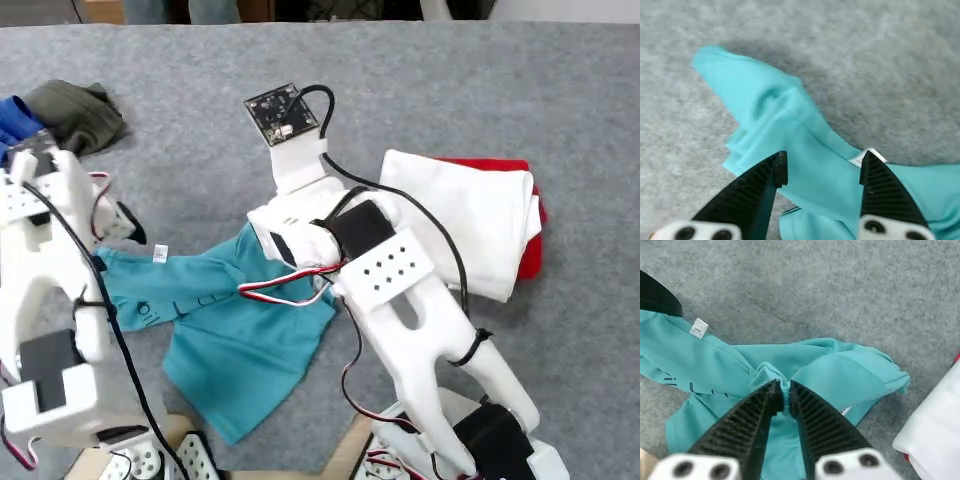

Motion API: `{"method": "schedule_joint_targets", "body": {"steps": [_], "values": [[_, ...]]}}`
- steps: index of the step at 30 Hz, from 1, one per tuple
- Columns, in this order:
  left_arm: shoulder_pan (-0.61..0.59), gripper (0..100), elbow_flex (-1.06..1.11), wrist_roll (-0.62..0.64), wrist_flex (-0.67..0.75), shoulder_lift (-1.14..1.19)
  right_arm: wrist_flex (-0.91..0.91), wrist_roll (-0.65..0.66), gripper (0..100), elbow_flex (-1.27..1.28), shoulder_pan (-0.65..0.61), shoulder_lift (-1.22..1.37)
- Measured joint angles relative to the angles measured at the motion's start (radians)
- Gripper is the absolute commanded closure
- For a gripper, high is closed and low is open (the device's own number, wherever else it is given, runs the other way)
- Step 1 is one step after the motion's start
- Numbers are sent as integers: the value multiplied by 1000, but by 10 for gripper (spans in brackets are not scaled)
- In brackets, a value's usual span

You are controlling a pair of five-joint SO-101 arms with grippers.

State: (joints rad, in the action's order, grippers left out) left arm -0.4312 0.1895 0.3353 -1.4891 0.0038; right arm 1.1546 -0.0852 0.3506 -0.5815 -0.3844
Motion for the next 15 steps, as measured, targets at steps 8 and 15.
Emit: {"method": "schedule_joint_targets", "body": {"steps": [8, 15], "values": [[-32, 755, -71, 71, -2, 143, -14, 0, 985, 8, 3, 0], [-32, 852, -71, 78, 0, 192, -25, 0, 985, 8, 35, 0]]}}
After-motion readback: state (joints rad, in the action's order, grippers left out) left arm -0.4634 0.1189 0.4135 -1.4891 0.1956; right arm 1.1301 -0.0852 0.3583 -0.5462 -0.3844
